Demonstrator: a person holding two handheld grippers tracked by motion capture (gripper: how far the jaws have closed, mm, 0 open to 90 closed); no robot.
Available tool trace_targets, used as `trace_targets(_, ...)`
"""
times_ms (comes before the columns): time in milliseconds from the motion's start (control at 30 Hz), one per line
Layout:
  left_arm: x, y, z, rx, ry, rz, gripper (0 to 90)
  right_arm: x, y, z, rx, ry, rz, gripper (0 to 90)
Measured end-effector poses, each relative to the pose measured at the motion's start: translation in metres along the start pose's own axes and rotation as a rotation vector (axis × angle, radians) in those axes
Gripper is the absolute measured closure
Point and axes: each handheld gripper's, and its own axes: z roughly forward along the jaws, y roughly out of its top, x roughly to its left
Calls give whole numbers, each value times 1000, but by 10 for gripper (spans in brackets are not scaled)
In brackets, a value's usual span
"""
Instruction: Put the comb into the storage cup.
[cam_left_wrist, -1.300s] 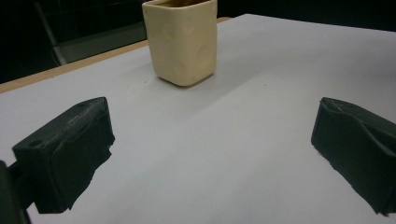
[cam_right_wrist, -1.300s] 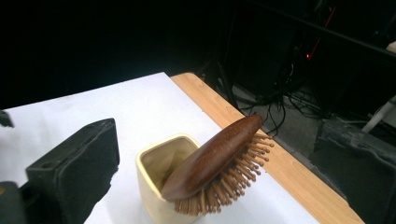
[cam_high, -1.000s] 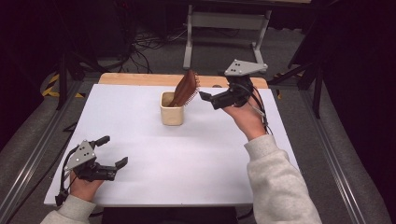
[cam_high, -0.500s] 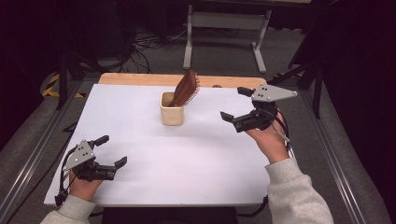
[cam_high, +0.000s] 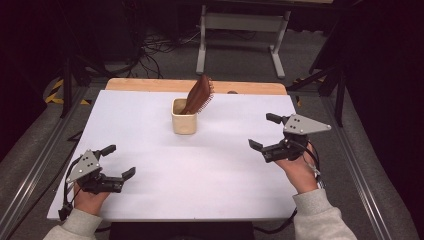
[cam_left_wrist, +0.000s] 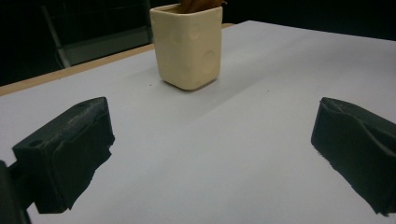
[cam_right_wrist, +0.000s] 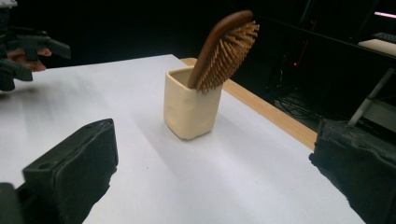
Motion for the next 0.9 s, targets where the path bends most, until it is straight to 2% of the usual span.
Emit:
trace_targets(133, 0, 0, 0, 2, 2, 0, 2, 1, -10, -3, -3, -3, 6, 6)
trace_targets(233, 0, 0, 0, -4, 7, 6, 2, 2, -30, -6, -5, -3, 25, 6)
trace_targets(300, 0, 0, -1, -4, 7, 7, 2, 2, -32, -7, -4, -5, 26, 5)
trace_targets(333, 0, -1, -1, -6, 10, 9, 2, 3, -42, -8, -5, -6, 37, 4)
trace_targets(433, 0, -1, 0, -8, 8, 7, 2, 3, -49, -9, -10, -2, 44, 4)
trace_targets(600, 1, -2, 0, -2, 3, -4, 2, 7, -73, -11, -15, -4, 59, 0)
trace_targets(800, 1, -3, 0, -5, 1, 0, 2, 11, -95, -10, -7, -5, 91, 0)
trace_targets(900, 1, -4, 0, -6, 1, 0, 2, 13, -103, -9, 8, -9, 92, 1)
